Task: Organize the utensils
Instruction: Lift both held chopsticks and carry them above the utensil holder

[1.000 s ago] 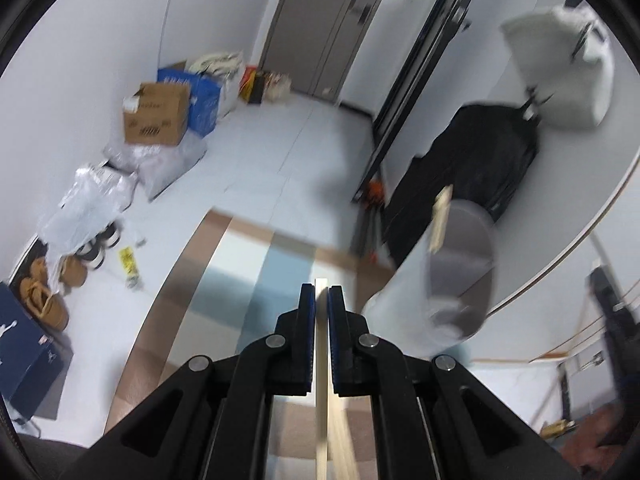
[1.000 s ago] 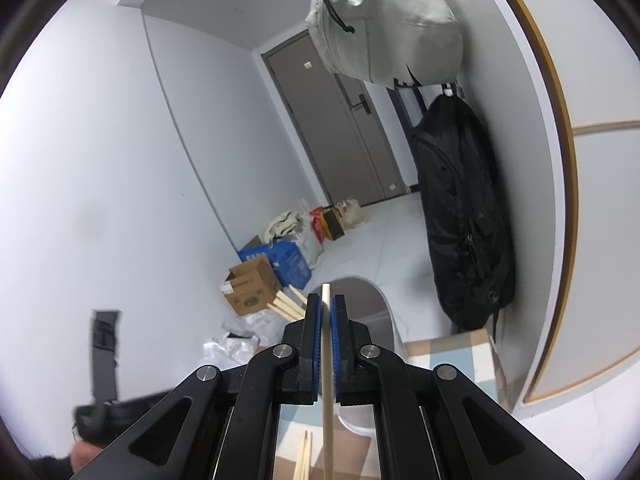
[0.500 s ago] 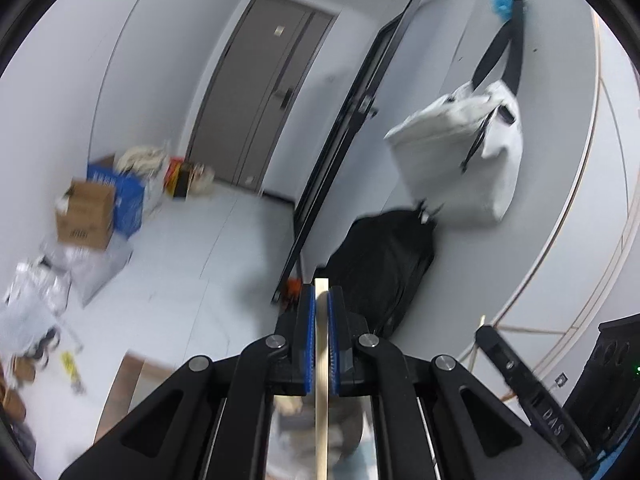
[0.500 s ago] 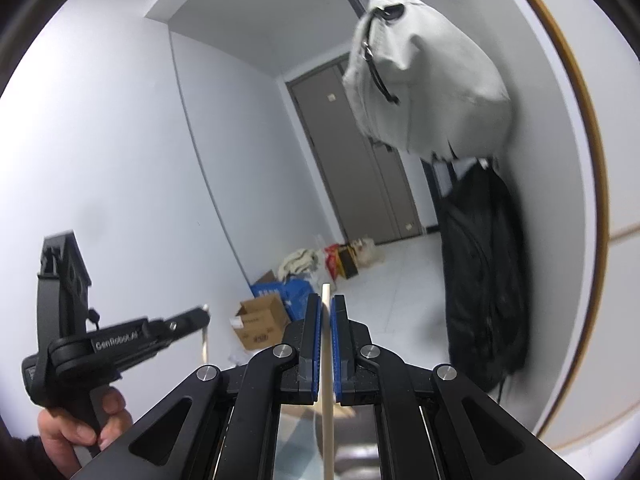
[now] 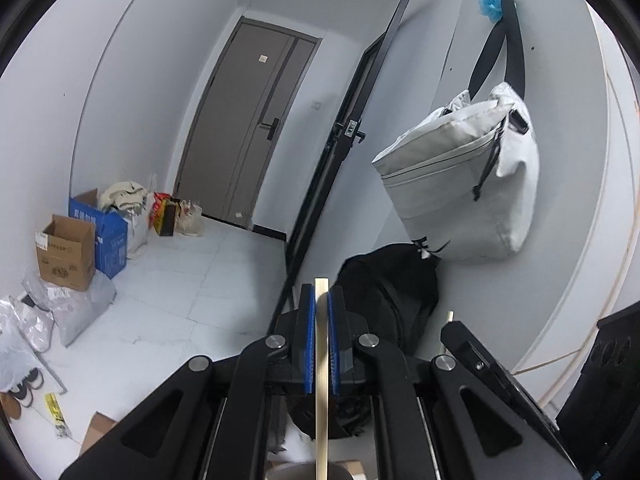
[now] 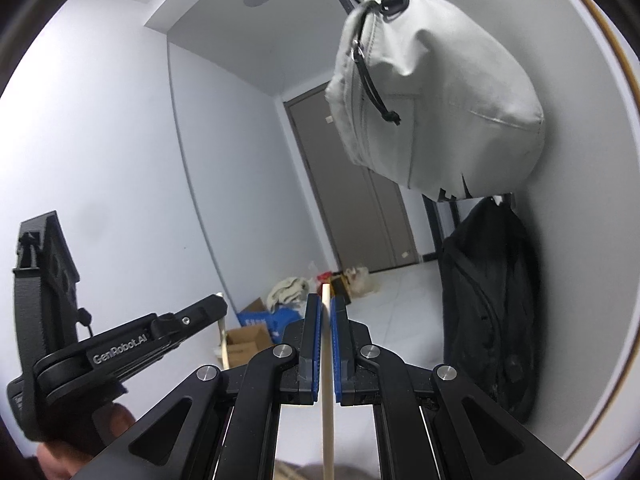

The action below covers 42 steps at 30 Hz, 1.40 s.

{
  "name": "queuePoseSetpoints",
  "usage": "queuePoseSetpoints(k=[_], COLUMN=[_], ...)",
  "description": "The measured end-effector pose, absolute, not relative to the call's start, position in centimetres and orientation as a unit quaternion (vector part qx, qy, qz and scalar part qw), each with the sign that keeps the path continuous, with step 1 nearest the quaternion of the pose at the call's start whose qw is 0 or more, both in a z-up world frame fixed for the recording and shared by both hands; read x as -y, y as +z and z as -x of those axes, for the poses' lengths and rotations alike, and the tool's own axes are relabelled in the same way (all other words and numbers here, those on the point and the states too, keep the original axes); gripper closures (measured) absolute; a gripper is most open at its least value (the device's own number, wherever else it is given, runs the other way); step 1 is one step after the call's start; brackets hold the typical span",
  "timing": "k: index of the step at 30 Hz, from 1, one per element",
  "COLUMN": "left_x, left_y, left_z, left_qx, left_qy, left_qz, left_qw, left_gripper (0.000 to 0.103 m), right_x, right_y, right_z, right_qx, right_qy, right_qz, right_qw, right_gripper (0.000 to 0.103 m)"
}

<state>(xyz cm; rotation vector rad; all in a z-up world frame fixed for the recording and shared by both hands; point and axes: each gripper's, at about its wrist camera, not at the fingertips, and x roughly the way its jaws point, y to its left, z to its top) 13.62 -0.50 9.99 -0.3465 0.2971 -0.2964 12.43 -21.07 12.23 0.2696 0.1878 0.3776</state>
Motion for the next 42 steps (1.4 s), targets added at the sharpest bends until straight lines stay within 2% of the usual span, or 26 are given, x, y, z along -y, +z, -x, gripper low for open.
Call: queuePoseSetpoints(k=[10, 19, 33, 42], left_x=[1.9, 1.6, 2.8, 2.5], left_y=[8.6, 7.5, 6.7, 6.6], left_z=[-13.7, -13.8, -13.5, -13.2], left_qx=[-0.107, -0.104, -0.109, -0.142], left_qy=[-0.136, -0.132, -0.125, -0.166], left_qz=[0.127, 0.136, 0.123, 0.13], left_qw=[0.977, 0.976, 0.978, 0.967], left_gripper=[0.101, 0.101, 0.101, 0.101], right_x=[19.5, 19.5, 19.6, 20.3], right_y=[10.2, 8.3, 6.8, 6.7], right_z=[-14.1, -14.0, -14.7, -13.8], right_qx=[-0.06, -0.026, -0.026, -0.067], right_qy=[0.183, 0.194, 0.205, 0.217], right_qz=[-0.104, -0.104, -0.092, -0.083], right_qw=[0.976, 0.975, 0.974, 0.97], right_gripper=[0.099, 0.099, 0.099, 0.099])
